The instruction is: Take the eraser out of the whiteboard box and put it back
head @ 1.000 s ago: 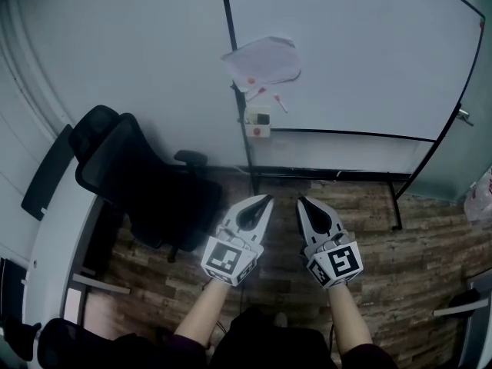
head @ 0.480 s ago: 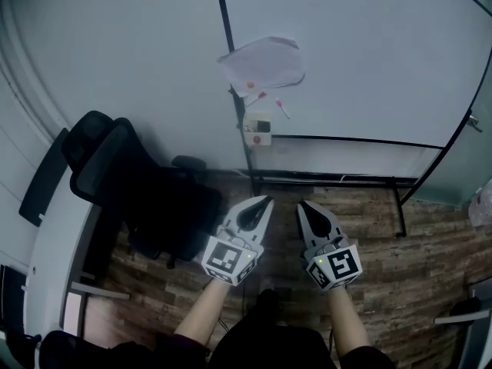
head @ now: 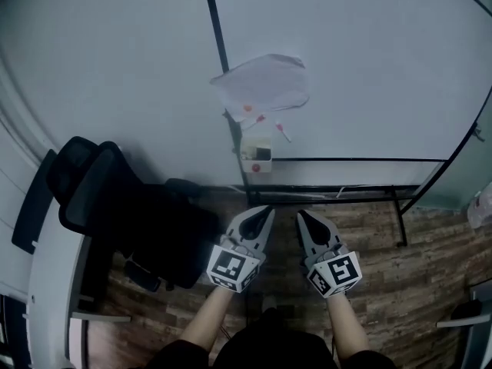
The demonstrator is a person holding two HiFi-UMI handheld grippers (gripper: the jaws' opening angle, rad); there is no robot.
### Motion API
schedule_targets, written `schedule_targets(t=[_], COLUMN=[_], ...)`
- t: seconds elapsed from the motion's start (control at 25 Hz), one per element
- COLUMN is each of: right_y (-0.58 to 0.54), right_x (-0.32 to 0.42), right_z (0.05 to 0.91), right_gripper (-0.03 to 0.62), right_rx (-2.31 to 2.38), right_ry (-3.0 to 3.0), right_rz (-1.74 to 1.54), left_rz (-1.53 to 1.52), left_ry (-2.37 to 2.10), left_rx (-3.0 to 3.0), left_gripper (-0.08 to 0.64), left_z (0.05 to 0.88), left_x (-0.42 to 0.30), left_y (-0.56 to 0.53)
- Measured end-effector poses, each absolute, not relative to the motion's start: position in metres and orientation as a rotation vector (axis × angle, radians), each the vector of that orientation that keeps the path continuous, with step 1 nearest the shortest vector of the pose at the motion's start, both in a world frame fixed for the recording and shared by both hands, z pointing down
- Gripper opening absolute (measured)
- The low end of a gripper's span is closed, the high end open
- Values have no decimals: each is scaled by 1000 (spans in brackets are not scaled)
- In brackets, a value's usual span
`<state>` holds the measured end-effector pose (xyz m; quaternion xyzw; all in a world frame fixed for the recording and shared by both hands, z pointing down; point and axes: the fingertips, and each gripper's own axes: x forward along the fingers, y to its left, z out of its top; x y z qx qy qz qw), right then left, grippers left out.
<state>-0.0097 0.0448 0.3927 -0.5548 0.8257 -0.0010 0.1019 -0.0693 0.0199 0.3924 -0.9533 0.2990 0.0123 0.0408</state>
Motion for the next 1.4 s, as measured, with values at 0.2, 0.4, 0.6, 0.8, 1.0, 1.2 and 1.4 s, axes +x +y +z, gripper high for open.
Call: schedule_targets(t=[0.2, 0.4, 0.6, 0.8, 1.0, 1.2, 1.4], right_y=[-1, -39, -62, -80, -100, -126, -160], right_x=[-8, -5, -5, 1, 9, 22, 34], right_z=[396, 404, 411, 414, 419, 427, 435], right_gripper=[3, 3, 3, 3, 3, 3, 3], right_rx=[-1666, -1689, -1706, -1711, -1691, -1642, -1572], right_ry=[2427, 2410, 2401, 2399, 2415, 2444, 2487], right_rz=[-25, -53, -64, -80, -85, -104, -138], left_rz=[30, 22, 23, 23, 11, 6, -2], left_ry=[905, 889, 867, 874, 906, 971, 1054], left_rx=[-2953, -2983, -2999, -3007, -3011, -2992, -2974], left_gripper=[6, 6, 6, 6, 6, 6, 6], left_z=[400, 406, 413, 415, 426, 434, 441], left_x=[-68, -65, -62, -59, -52, -41, -27], left_y=[-31, -68, -89, -105, -123, -146, -175])
